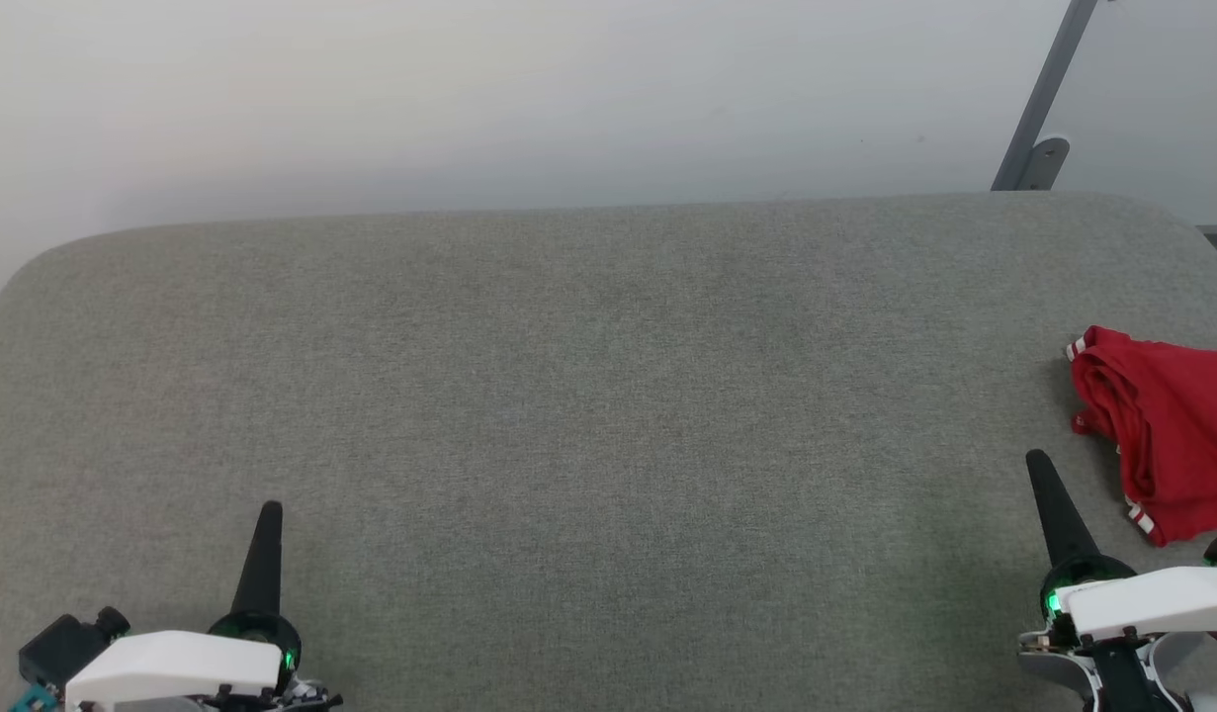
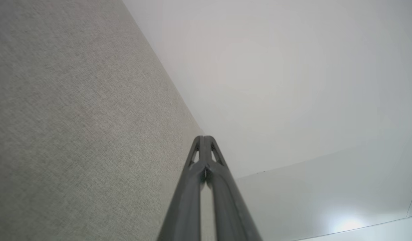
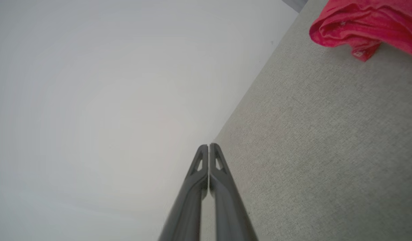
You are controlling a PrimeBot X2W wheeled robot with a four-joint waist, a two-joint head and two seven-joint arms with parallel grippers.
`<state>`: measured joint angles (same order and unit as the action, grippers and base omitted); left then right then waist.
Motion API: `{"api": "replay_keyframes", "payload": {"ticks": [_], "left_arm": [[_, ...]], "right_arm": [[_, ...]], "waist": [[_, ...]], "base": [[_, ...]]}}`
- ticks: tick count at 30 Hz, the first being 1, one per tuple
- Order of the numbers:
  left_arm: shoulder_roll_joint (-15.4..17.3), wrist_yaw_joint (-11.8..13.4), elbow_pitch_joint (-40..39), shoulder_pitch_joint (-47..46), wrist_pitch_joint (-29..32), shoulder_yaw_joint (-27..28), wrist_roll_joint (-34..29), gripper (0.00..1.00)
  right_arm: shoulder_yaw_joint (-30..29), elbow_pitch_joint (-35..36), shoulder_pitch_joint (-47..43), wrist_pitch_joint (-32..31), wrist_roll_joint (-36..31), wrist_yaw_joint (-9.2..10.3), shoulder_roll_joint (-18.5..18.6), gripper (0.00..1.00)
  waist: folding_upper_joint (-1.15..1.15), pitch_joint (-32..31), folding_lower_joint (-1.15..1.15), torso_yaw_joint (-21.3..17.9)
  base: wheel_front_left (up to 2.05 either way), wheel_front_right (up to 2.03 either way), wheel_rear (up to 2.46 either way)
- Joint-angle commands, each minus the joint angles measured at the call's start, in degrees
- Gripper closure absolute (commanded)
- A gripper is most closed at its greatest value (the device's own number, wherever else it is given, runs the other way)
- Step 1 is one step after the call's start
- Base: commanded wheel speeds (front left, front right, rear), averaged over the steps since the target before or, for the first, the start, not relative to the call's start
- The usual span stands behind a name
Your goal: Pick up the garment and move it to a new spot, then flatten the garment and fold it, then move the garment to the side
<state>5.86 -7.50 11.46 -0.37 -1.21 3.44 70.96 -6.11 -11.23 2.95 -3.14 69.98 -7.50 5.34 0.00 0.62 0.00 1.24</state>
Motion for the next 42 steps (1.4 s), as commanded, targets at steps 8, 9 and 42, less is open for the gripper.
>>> {"api": "replay_keyframes", "payload": {"ticks": [8, 9, 42], "left_arm": [[-0.18, 0.02, 0.16, -2.2, 1.43, 0.57, 4.29, 1.0], [-0.23, 0.02, 0.22, -2.31, 1.57, 0.62, 4.8, 1.0], [-1.7, 0.02, 1.99, -5.17, 5.66, 1.79, 17.62, 1.0]], "right_arm": [[-0.3, -0.26, 1.44, -0.87, 4.43, -0.01, -0.48, 1.0], [-0.31, -0.34, 1.49, -0.94, 4.93, -0.01, -0.53, 1.0], [-0.45, -2.2, 2.97, -2.88, 17.79, 0.0, -2.08, 1.0]], "waist": [[0.0, -0.06, 0.0, -0.17], [0.0, -0.07, 0.0, -0.2], [0.0, -0.32, 0.0, -0.91]], "base": [[0.0, 0.0, 0.0], [0.0, 0.0, 0.0], [0.0, 0.0, 0.0]]}}
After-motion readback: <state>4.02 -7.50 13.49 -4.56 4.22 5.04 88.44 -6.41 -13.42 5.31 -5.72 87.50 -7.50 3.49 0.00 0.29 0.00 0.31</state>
